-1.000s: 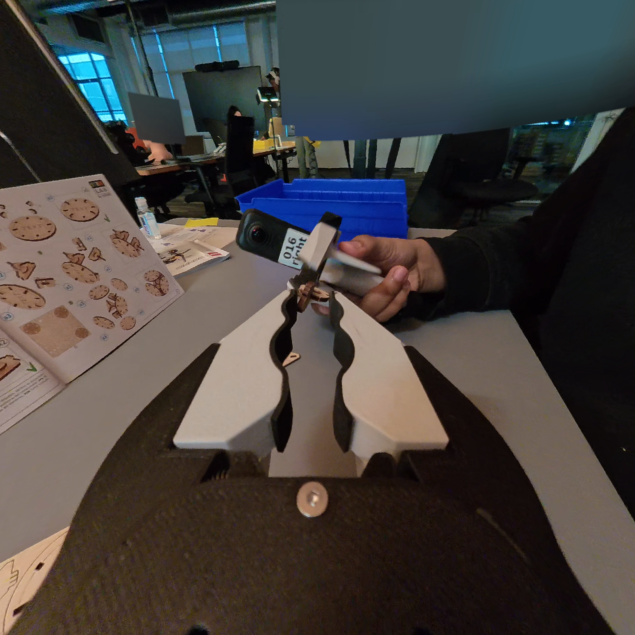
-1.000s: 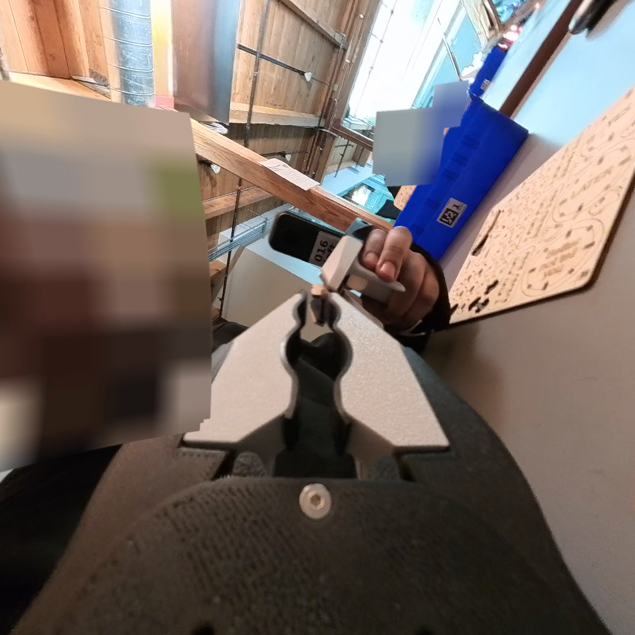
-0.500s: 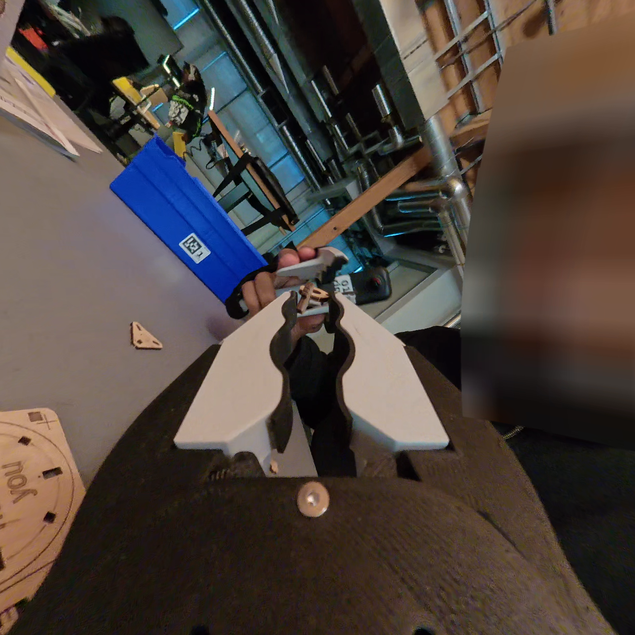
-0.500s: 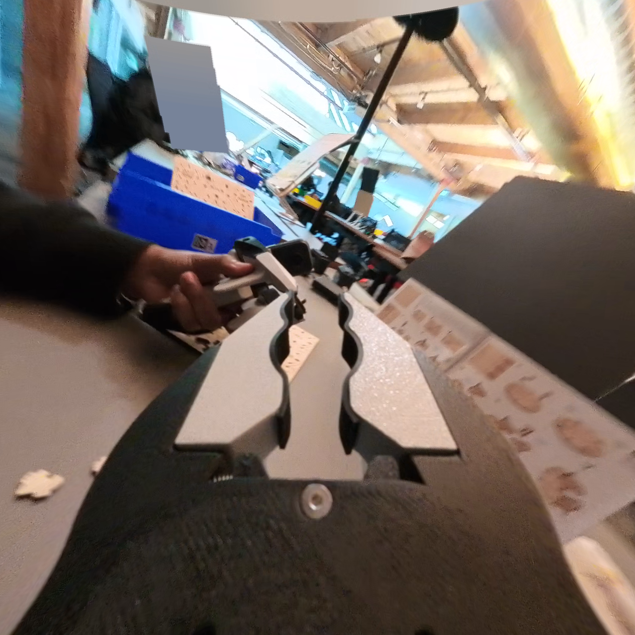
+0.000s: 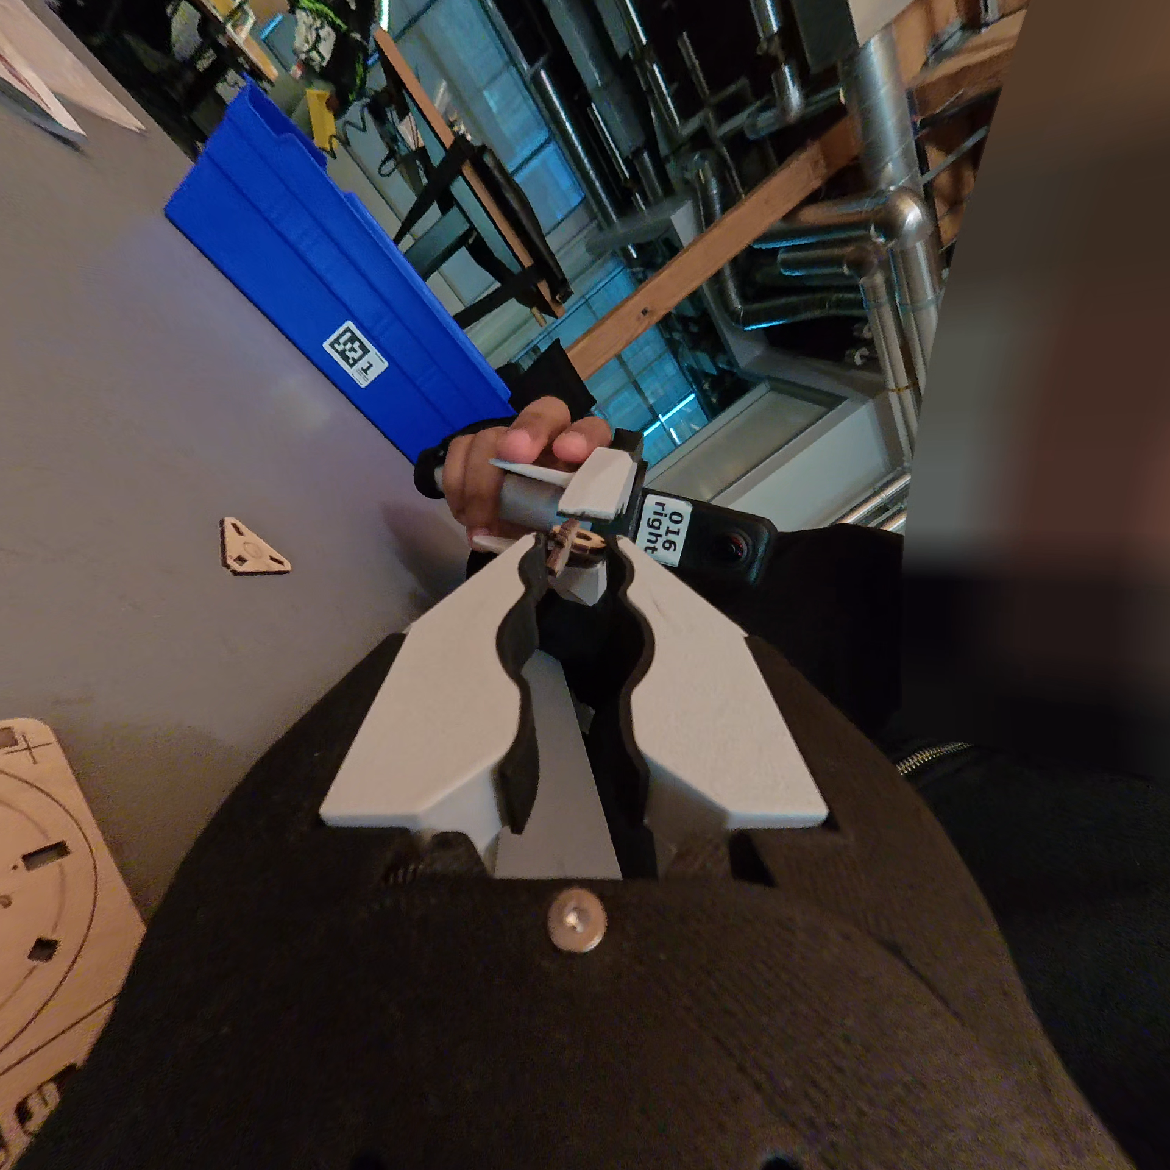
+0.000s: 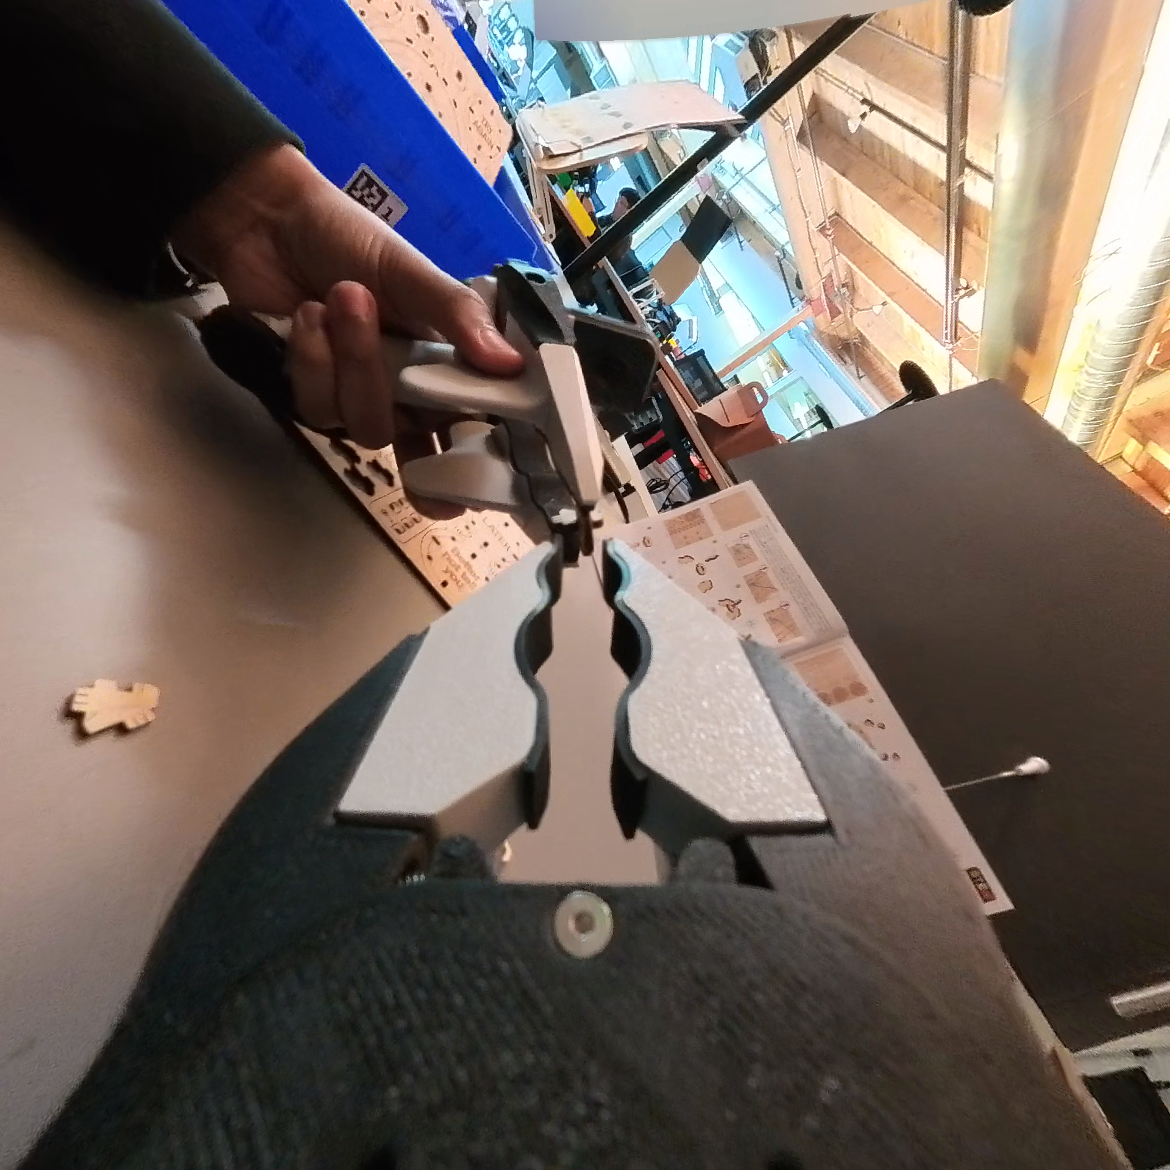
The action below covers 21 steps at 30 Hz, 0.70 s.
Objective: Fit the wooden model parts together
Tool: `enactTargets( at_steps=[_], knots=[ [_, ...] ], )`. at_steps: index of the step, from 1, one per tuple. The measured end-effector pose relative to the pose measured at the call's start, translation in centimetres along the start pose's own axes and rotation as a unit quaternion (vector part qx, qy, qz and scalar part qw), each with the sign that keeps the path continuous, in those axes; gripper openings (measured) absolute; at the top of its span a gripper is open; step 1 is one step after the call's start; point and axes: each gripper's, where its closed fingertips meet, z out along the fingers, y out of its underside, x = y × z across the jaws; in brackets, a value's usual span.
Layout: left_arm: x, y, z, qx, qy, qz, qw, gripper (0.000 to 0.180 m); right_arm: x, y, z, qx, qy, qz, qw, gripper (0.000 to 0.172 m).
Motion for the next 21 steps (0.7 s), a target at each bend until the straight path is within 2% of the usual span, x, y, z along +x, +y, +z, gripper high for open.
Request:
enactTargets(
  at_steps=[3,6,11,14,18,21],
  knots=[
    [0.1,-0.3,-0.1,0.010,0.003,0.000,1.000,0.018,0.0,-0.2,-0.1,0.002,0.002,-0.001,1.000,0.000],
    [0.5,-1.3,-0.6,0.039,0.011,0.000,0.999,0.033,0.9,-0.3,-0.3,0.006,0.016,0.019,1.000,0.000],
    [1.0,-2.1,-1.2,0.064,0.026,-0.011,0.998,0.028,1.6,-0.8,-0.7,0.048,-0.006,0.130,0.990,0.000],
    [1.0,-1.9,-1.1,0.065,0.044,-0.040,0.996,0.019,1.9,-1.3,-0.9,0.084,-0.025,0.198,0.976,0.001],
    [1.5,-1.5,-0.7,0.057,0.068,-0.062,0.994,0.019,2.6,-1.5,-1.2,0.121,-0.050,0.317,0.939,0.000],
    [1.8,-1.4,-0.6,0.054,0.081,-0.067,0.993,0.020,2.6,-1.2,-1.1,0.129,-0.070,0.368,0.918,0.000]
  ],
)
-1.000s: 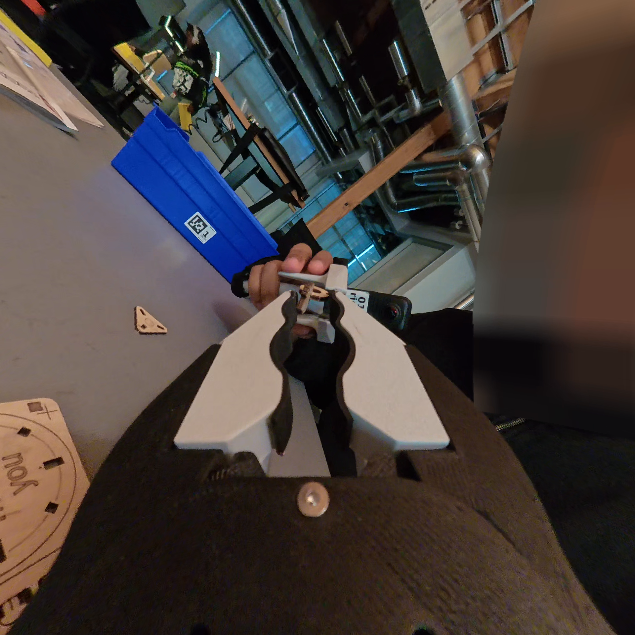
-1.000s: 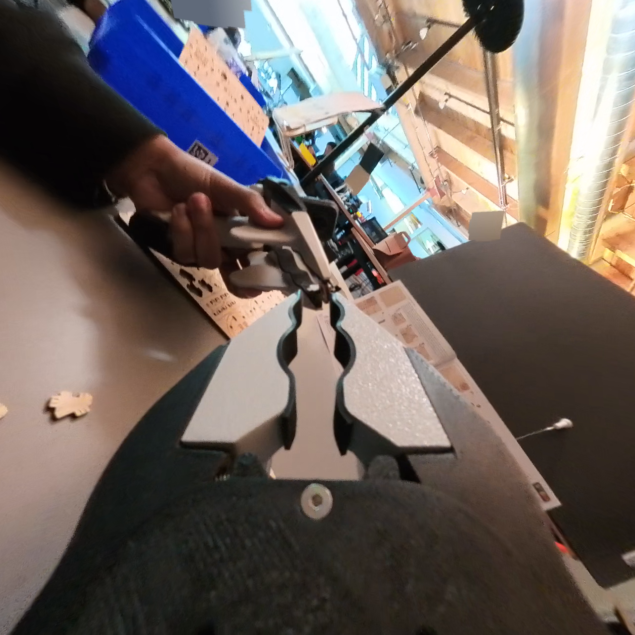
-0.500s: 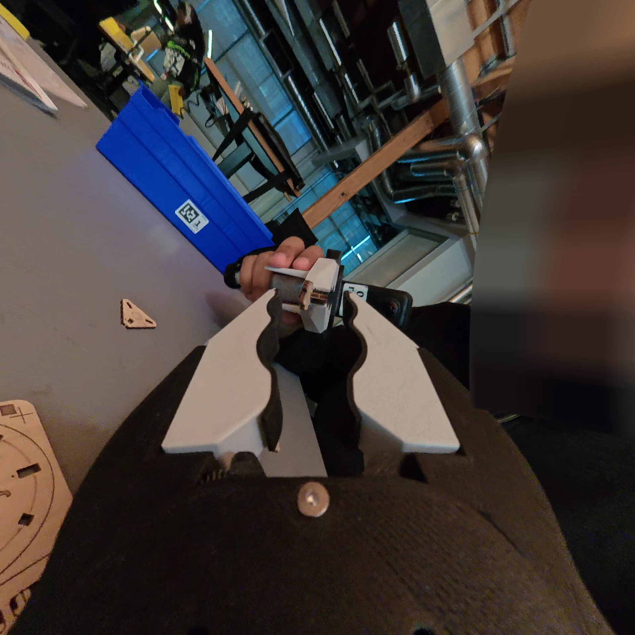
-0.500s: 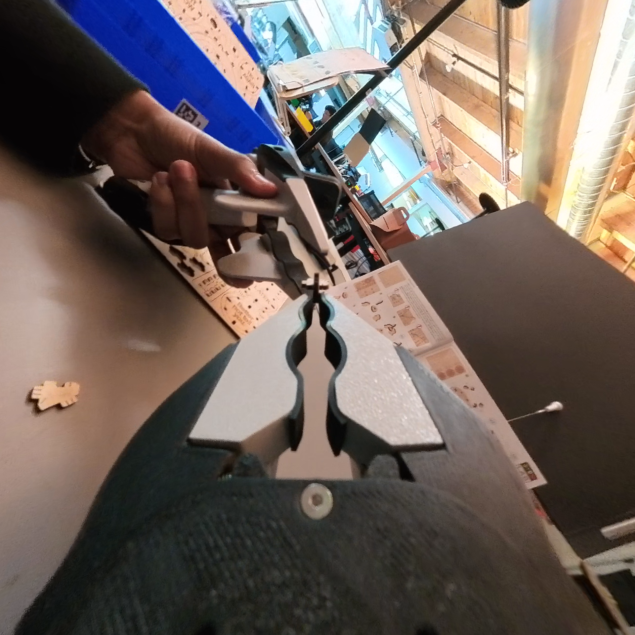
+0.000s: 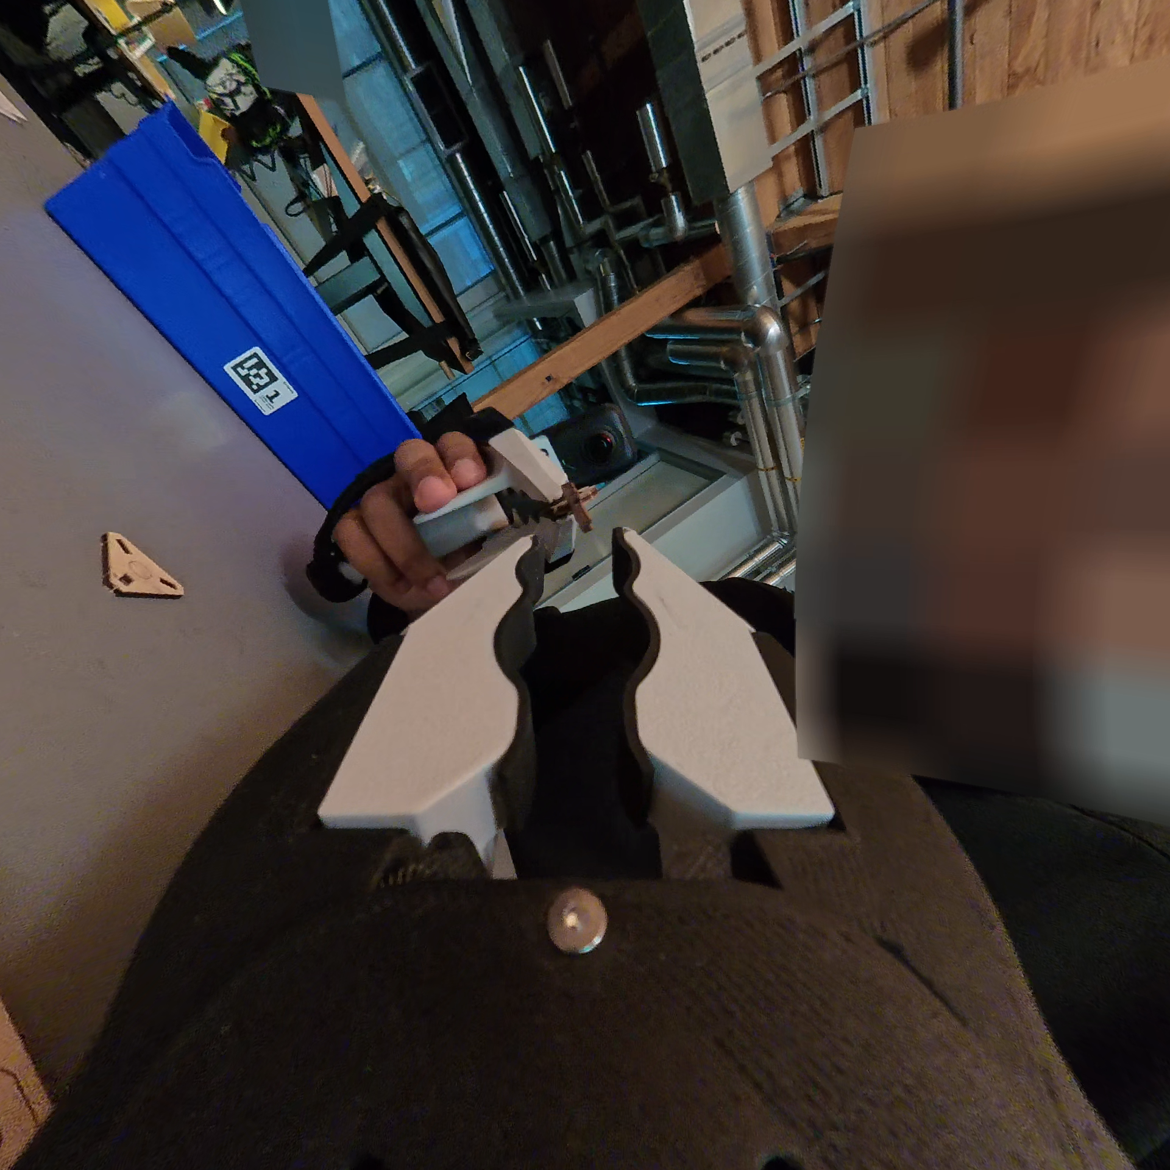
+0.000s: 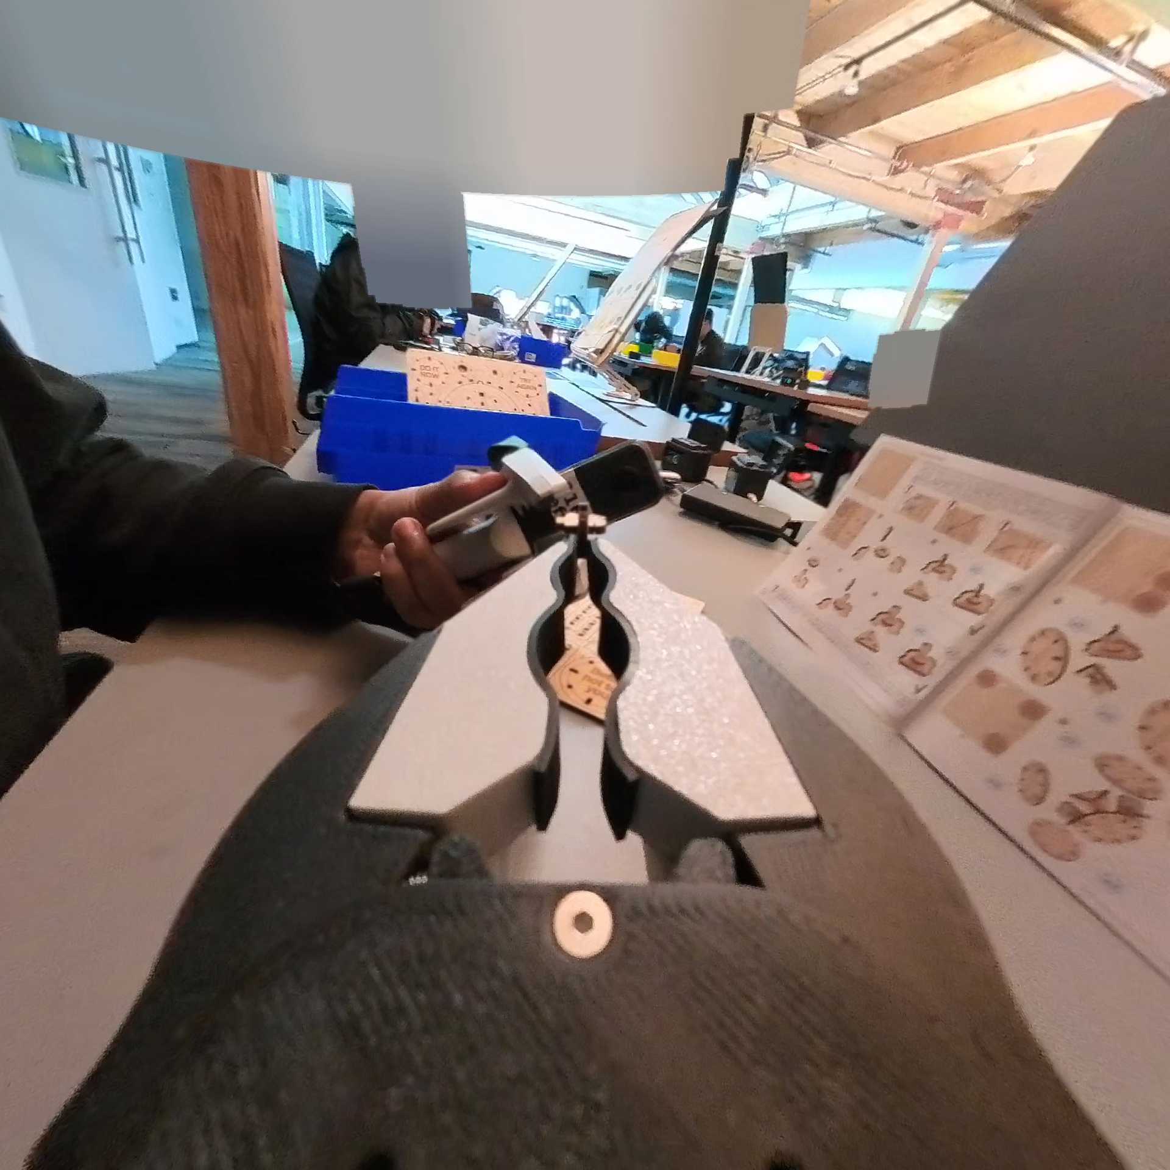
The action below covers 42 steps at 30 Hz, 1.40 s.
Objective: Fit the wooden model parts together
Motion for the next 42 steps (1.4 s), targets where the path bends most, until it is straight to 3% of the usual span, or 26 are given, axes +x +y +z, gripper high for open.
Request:
enactTargets(
  at_steps=[6,16,25,31,42],
  knots=[
    [0.1,-0.1,0.0,0.003,-0.010,0.010,1.000,0.023,-0.2,0.9,0.2,-0.012,-0.014,0.014,1.000,0.000],
    [-1.6,-0.2,-0.5,0.012,-0.045,-0.022,0.999,0.005,-0.1,1.9,0.5,-0.040,-0.015,0.039,0.998,0.000],
    [-2.2,-0.1,-0.8,0.004,-0.064,-0.024,0.998,0.001,0.0,2.6,0.5,-0.073,-0.019,0.051,0.996,0.000],
    [-3.3,1.0,-1.6,-0.048,-0.122,0.006,0.991,0.002,-0.6,4.0,0.5,-0.122,-0.042,0.039,0.991,0.000],
    [-3.7,3.5,-1.8,-0.127,-0.149,0.029,0.980,0.001,-2.7,5.4,-0.2,-0.151,-0.093,-0.036,0.983,0.000]
  ],
)
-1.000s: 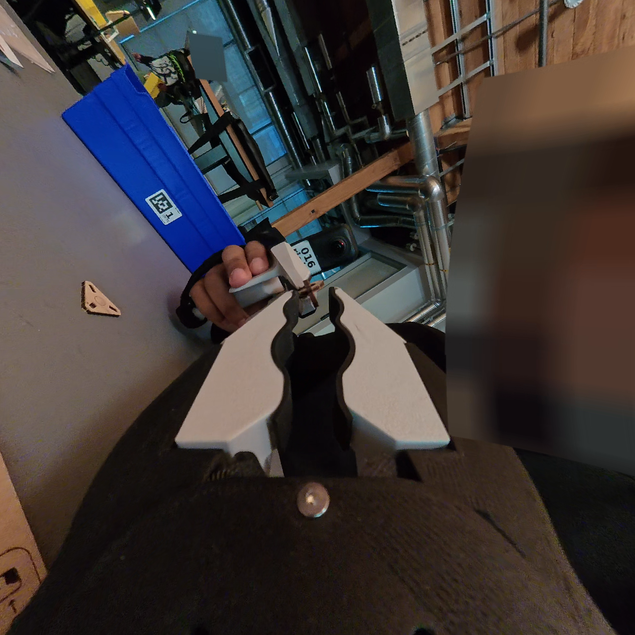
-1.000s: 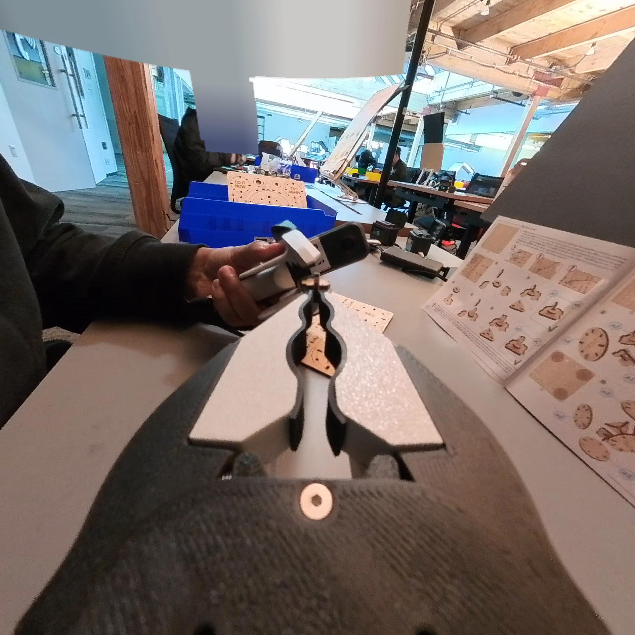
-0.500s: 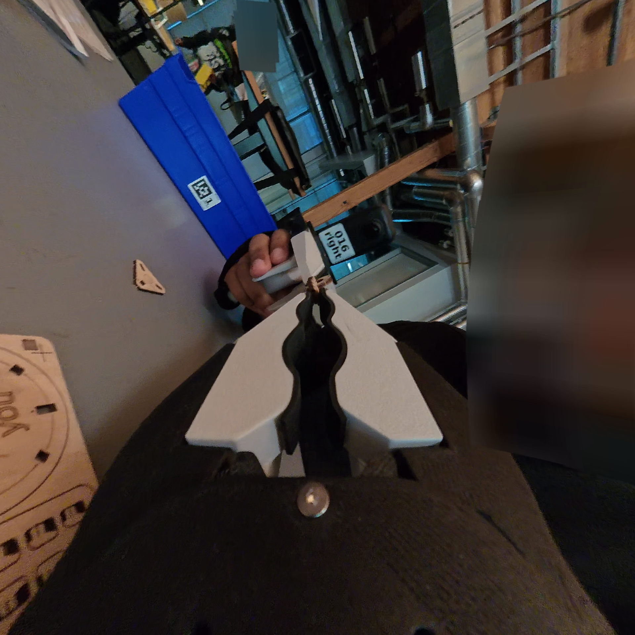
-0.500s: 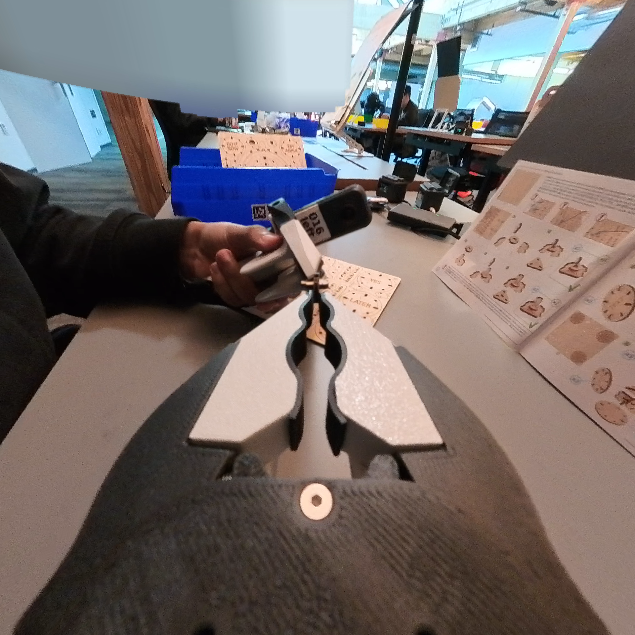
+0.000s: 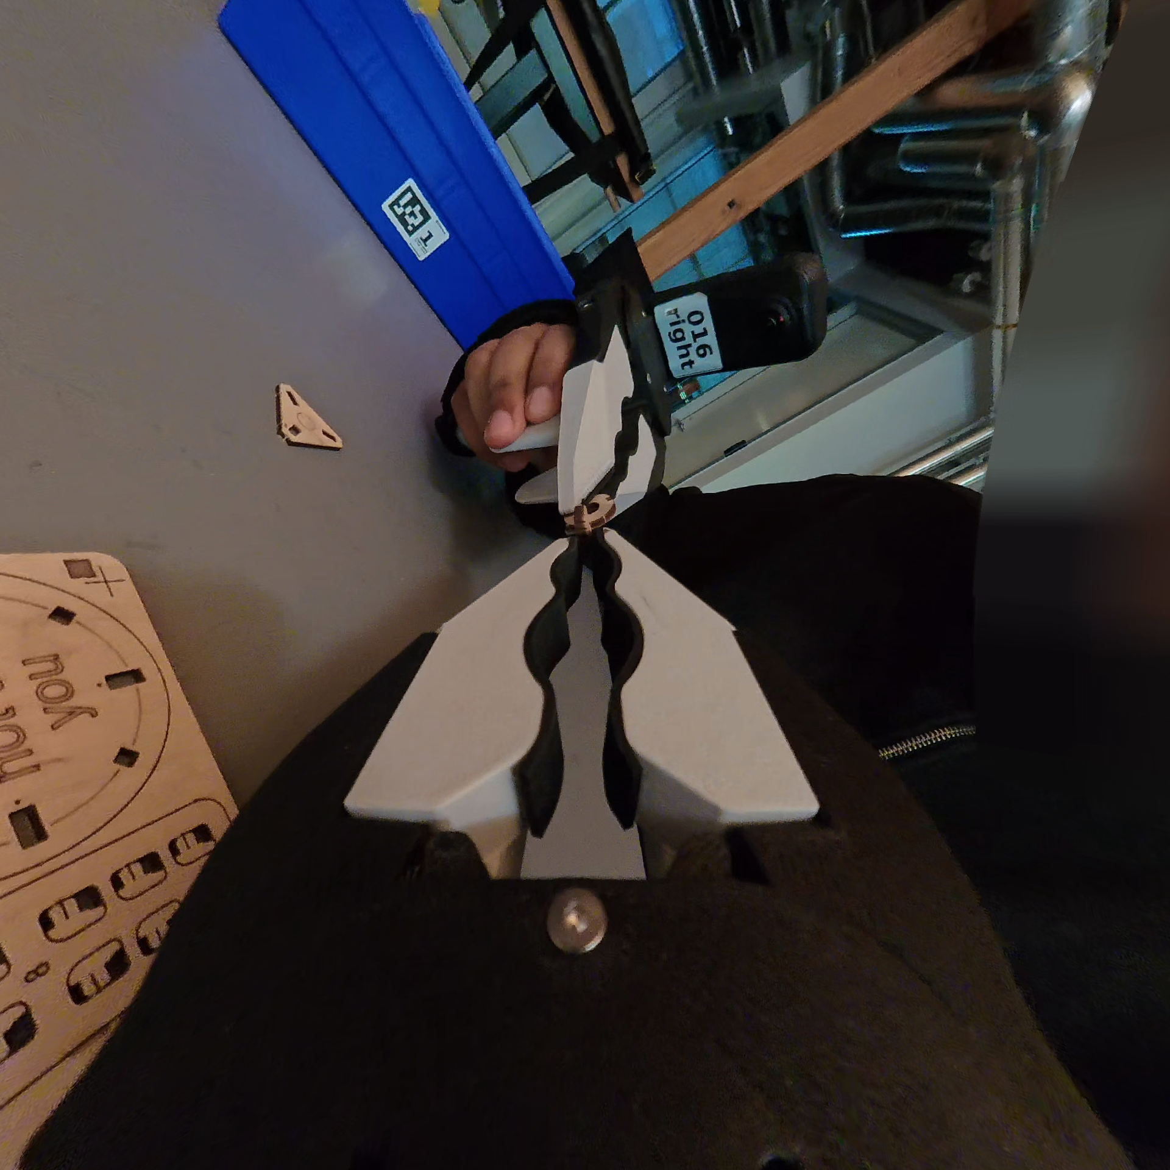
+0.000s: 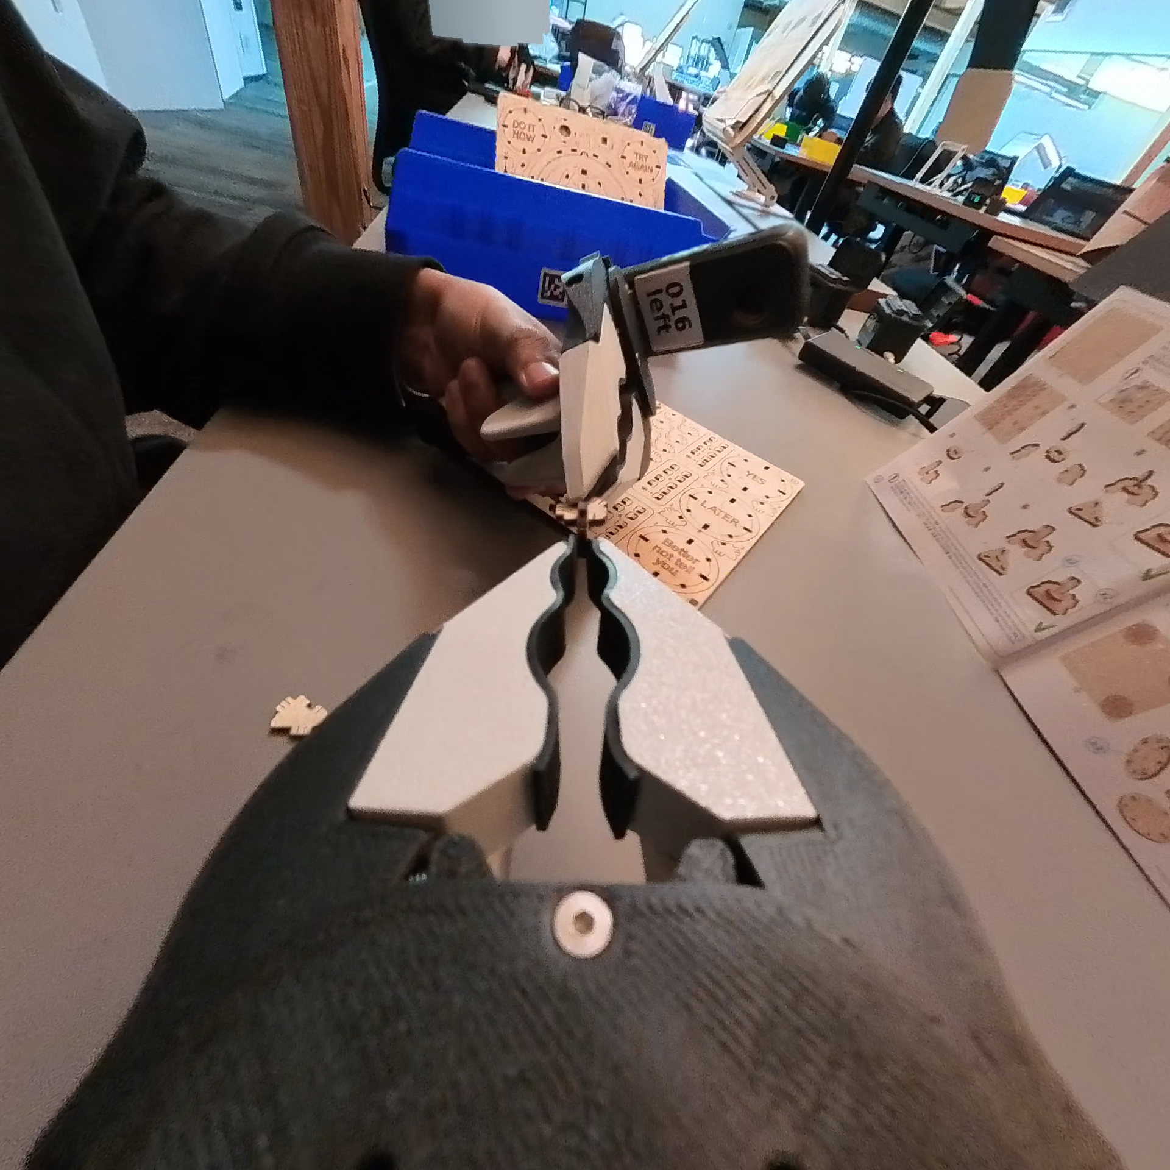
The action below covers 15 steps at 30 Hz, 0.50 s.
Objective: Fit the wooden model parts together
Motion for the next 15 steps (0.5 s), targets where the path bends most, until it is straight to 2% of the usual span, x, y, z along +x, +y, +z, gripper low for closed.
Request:
enactTargets(
  at_steps=[4,7,10,15],
  knots=[
    [0.1,-0.6,-0.1,0.016,-0.001,0.008,1.000,0.001,0.5,-0.4,0.0,0.018,0.026,-0.014,0.999,0.001],
    [-0.1,-0.6,-0.1,0.017,-0.008,0.014,1.000,0.001,0.5,-0.8,-0.1,0.026,0.036,-0.033,0.998,0.021],
    [0.3,-0.7,0.0,0.022,0.005,0.011,1.000,0.001,0.5,-1.1,-0.3,0.038,0.039,-0.039,0.998,0.018],
    [0.5,-0.6,0.1,0.021,0.013,0.009,1.000,0.001,0.4,-1.7,-0.7,0.058,0.038,-0.050,0.996,0.002]
  ],
)
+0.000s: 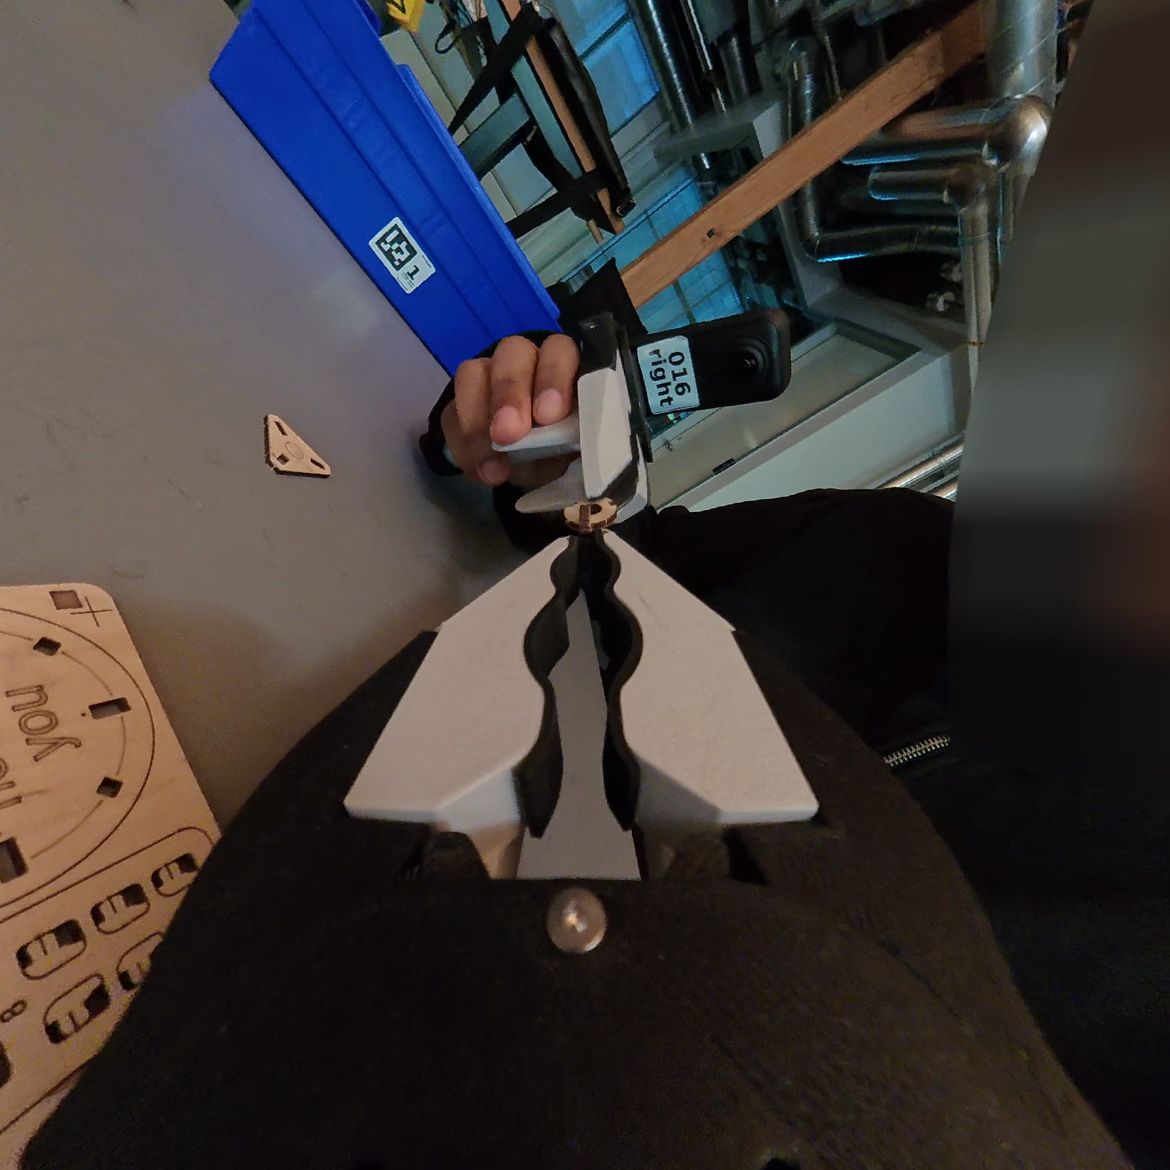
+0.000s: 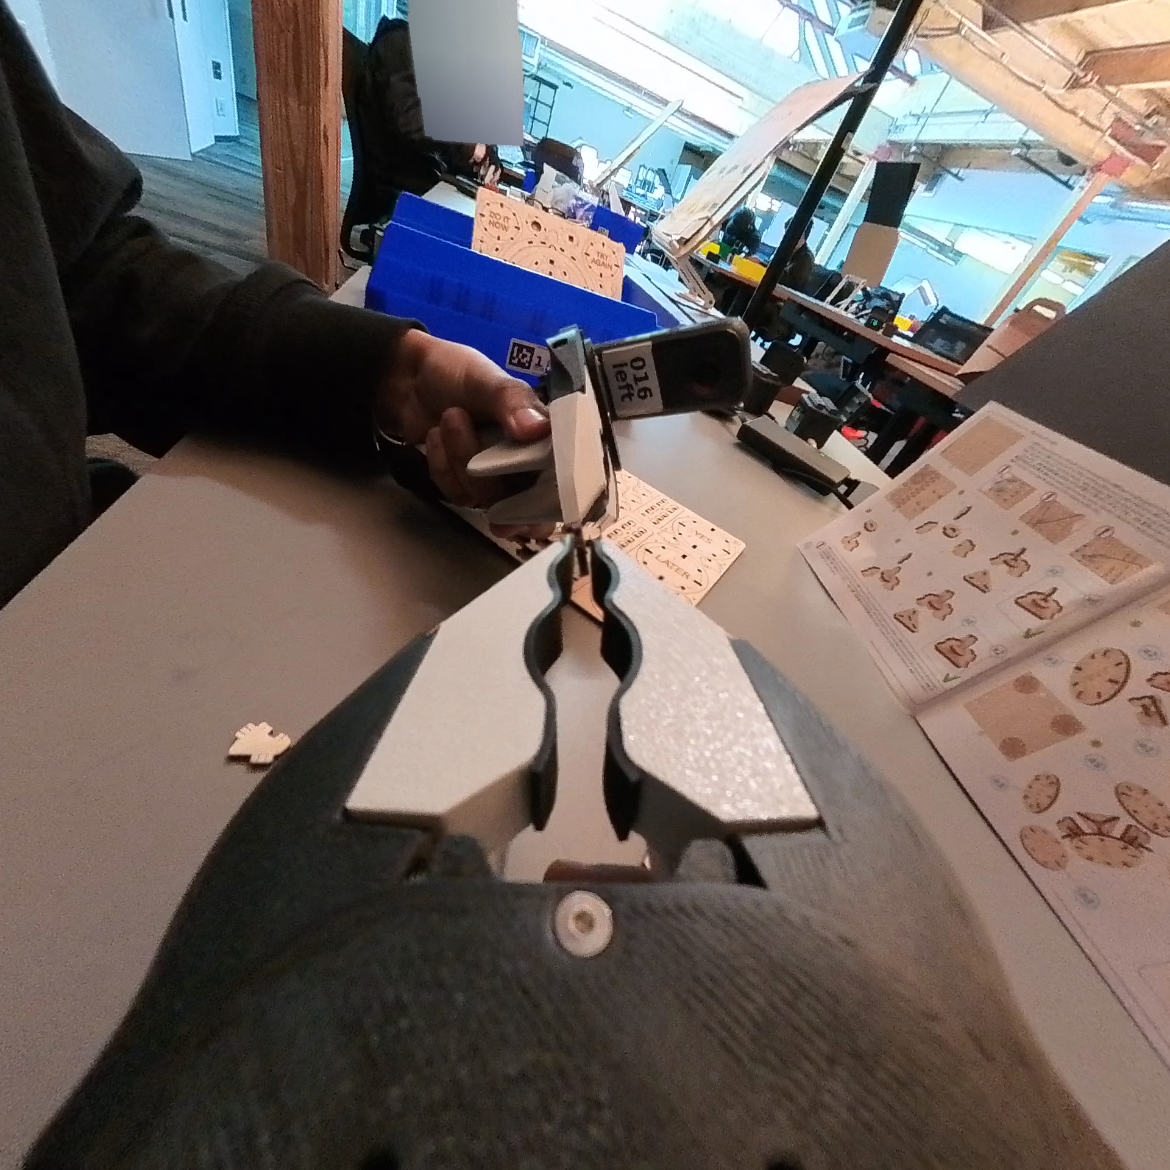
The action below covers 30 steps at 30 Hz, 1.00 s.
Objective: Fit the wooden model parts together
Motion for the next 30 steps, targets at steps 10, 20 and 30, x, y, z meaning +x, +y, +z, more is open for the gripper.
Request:
enactTargets(
  at_steps=[10,20,30],
  knots=[
    [0.2,0.0,0.0,0.003,0.005,0.008,1.000,0.001,-0.2,-0.2,0.0,0.002,-0.003,-0.008,1.000,0.000],
    [0.1,-1.2,-0.6,0.040,-0.001,0.010,0.999,0.013,0.2,-0.2,0.0,-0.002,0.014,-0.015,1.000,0.000],
    [0.8,-4.7,-2.9,0.150,0.004,0.033,0.988,0.010,2.2,0.0,-0.5,-0.009,0.065,-0.006,0.998,0.000]
  ],
)
